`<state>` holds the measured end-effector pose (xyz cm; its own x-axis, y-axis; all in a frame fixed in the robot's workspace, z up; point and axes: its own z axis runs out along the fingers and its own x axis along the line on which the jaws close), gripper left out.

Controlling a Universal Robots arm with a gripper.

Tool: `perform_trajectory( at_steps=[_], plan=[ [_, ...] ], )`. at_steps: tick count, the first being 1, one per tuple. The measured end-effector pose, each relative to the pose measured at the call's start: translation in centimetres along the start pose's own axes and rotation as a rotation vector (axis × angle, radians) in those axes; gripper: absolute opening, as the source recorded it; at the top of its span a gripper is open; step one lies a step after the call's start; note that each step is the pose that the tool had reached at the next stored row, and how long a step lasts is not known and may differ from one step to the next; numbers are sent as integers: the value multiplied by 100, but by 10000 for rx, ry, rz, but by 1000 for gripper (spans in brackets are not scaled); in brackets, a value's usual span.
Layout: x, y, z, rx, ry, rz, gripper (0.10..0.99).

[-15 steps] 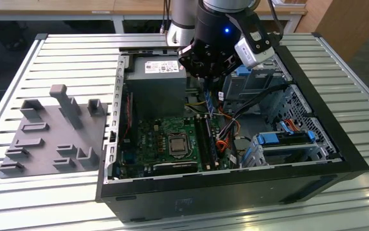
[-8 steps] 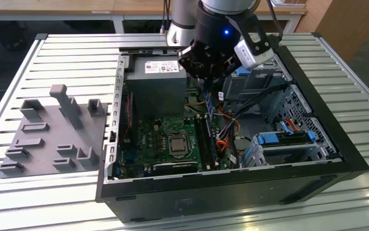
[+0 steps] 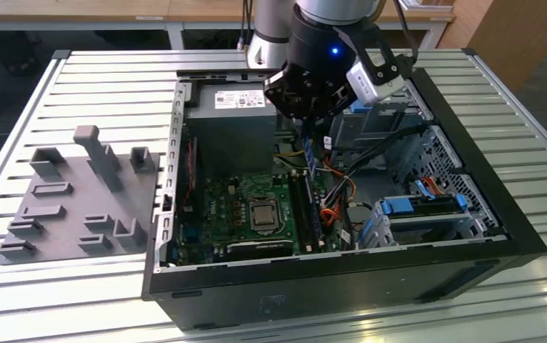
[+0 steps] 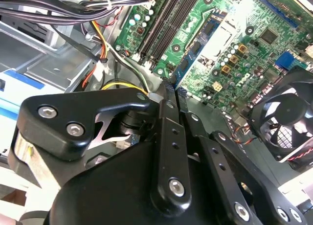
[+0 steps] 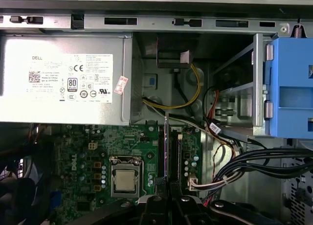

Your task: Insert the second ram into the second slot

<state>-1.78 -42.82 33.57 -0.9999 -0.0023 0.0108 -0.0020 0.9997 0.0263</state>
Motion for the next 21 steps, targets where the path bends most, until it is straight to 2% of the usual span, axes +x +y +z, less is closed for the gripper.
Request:
perform_trajectory(
  at_steps=[14, 21],
  plan=[
    [-1, -60, 103, 0, -1, 31, 137],
    [-3, -74, 124, 0, -1, 39, 137]
  ],
)
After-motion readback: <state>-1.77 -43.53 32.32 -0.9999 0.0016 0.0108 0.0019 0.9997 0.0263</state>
